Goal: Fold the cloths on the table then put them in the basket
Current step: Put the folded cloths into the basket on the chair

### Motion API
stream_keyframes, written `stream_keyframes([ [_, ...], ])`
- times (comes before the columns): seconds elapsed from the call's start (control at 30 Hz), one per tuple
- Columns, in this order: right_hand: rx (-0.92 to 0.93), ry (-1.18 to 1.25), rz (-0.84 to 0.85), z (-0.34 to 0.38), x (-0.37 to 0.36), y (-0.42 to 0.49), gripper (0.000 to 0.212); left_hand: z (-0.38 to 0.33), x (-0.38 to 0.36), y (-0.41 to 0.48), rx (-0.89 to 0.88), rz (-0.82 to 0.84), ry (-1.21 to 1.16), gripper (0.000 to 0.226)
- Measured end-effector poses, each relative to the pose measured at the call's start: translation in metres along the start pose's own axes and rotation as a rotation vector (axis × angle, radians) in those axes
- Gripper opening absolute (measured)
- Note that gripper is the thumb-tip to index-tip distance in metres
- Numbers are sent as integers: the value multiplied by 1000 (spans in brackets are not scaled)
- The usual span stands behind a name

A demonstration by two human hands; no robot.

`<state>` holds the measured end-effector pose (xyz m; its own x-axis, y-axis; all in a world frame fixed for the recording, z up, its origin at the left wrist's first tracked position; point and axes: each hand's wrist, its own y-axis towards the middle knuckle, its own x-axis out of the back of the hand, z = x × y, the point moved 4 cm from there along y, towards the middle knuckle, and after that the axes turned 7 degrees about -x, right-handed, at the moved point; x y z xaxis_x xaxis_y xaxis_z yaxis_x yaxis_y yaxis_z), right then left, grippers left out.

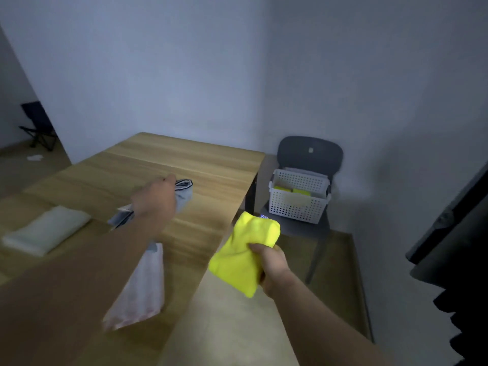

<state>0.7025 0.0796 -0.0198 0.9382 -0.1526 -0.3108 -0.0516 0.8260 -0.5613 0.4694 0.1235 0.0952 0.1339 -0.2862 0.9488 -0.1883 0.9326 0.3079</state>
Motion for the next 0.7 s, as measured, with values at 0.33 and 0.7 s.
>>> stream_keyframes([
  [0.33, 94, -42, -66, 153, -13, 125, 49, -104, -22, 168, 102, 21, -746, 27],
  [0.7, 36, 15, -158, 227, 93, 247, 39, -261, -123, 244, 583, 325, -1552, 22],
])
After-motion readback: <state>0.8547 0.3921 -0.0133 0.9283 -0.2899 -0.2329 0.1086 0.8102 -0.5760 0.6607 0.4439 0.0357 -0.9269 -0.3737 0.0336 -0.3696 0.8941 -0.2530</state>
